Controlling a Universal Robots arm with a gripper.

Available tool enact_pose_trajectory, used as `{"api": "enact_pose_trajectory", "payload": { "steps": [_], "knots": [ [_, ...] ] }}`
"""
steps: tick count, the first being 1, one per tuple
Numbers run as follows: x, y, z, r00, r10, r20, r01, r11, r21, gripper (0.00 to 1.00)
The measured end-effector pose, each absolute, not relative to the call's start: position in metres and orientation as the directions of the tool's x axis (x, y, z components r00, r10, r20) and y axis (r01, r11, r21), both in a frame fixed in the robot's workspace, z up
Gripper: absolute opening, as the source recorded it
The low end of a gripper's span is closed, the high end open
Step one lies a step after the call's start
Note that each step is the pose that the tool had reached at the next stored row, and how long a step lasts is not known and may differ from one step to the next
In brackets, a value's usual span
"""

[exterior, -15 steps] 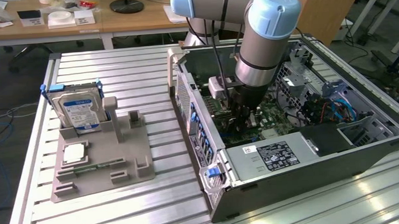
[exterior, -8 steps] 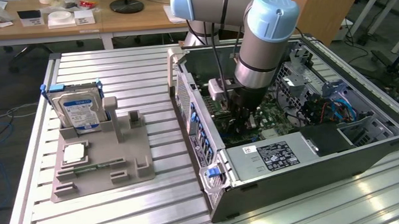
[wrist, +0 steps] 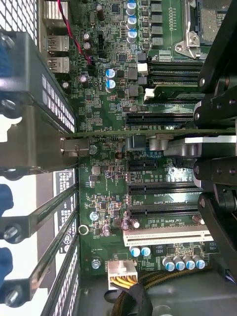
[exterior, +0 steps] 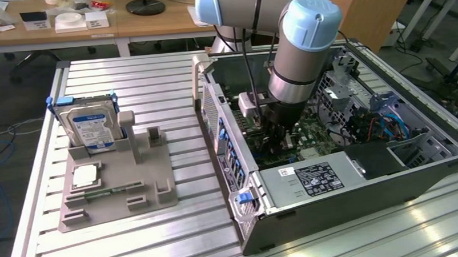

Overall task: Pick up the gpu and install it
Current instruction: 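Insert the gpu into the slot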

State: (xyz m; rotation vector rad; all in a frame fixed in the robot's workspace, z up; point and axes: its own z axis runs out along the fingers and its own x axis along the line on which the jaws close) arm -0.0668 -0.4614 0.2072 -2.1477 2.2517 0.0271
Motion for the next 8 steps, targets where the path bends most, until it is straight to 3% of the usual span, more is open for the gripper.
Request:
{"api": "enact_pose_trajectory", "payload": {
  "steps": [7, 8],
  "knots": [
    [-0.0669, -0.4611, 0.2075, -0.047, -0.998, -0.036, -0.999, 0.048, -0.015, 0.29],
    [-0.0669, -0.4612, 0.2082, -0.047, -0.998, -0.034, -0.999, 0.048, -0.015, 0.35]
  ]
}}
